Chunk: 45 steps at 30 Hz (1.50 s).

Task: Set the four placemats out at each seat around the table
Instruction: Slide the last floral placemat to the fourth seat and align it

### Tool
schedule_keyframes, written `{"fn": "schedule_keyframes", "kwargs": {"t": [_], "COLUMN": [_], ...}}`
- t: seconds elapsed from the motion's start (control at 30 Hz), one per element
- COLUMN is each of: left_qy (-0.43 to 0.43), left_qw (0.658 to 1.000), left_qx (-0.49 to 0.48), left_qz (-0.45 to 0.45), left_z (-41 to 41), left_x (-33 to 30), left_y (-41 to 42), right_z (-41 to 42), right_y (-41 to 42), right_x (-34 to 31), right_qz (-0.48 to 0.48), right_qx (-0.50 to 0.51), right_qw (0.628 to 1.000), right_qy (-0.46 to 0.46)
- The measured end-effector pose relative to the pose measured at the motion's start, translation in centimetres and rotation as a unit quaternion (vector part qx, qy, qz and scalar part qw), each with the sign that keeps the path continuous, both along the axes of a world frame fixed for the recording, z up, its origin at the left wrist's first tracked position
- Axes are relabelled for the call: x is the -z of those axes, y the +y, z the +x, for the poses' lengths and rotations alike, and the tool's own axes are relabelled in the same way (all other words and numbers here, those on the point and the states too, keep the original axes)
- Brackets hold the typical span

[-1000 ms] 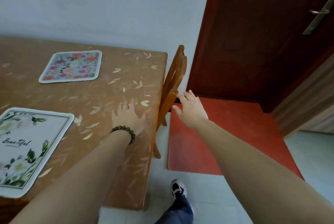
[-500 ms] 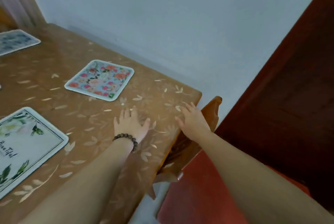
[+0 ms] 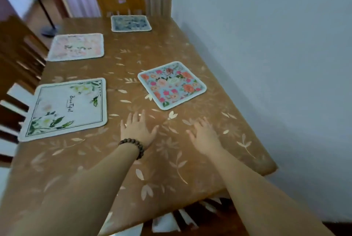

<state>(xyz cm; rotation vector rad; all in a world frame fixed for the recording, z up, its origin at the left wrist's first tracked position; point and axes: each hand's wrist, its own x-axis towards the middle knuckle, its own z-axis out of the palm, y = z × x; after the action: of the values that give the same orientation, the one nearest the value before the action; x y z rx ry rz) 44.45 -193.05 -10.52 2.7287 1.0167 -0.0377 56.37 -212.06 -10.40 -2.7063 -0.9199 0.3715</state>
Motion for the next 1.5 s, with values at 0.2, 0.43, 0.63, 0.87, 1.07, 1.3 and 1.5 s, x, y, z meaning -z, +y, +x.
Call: {"fn": "schedule_keyframes", "kwargs": {"t": [0.2,0.43,0.63,0.87,1.07,1.3,1.5], "left_qy": [0.007,0.024,0.018,-0.006,0.027,0.019,0.020], "left_qw": [0.996,0.990,0.988,0.991,0.995,0.997,0.998], "left_qx": [-0.085,-0.138,-0.152,-0.129,-0.085,-0.071,-0.057], "left_qz": [-0.003,-0.003,-0.011,-0.043,-0.037,-0.018,-0.018], "left_z": [2.0,5.1,10.0,16.2,18.6,19.7,19.5], "left_x": [0.2,0.2,2.1,6.7,10.1,11.2,11.5], "left_y": [-3.9,-3.7,-1.4,1.5,2.7,4.3,4.3], "right_z": [7.3,12.2,17.4,25.8,30.3,31.4,30.5], "right_y": [-2.7,-1.0,1.1,4.1,6.5,8.9,9.3], "right_x": [1.0,3.3,5.0,7.7,9.6,11.0,11.2], "right_qz": [-0.007,0.000,0.022,0.019,0.050,0.057,0.063], "right_qx": [-0.046,-0.082,-0.059,-0.003,0.004,-0.016,0.013], "right_qw": [0.999,0.995,0.996,0.998,0.998,0.998,0.998], "right_qy": [0.011,0.052,0.067,0.052,0.045,0.034,0.008]}}
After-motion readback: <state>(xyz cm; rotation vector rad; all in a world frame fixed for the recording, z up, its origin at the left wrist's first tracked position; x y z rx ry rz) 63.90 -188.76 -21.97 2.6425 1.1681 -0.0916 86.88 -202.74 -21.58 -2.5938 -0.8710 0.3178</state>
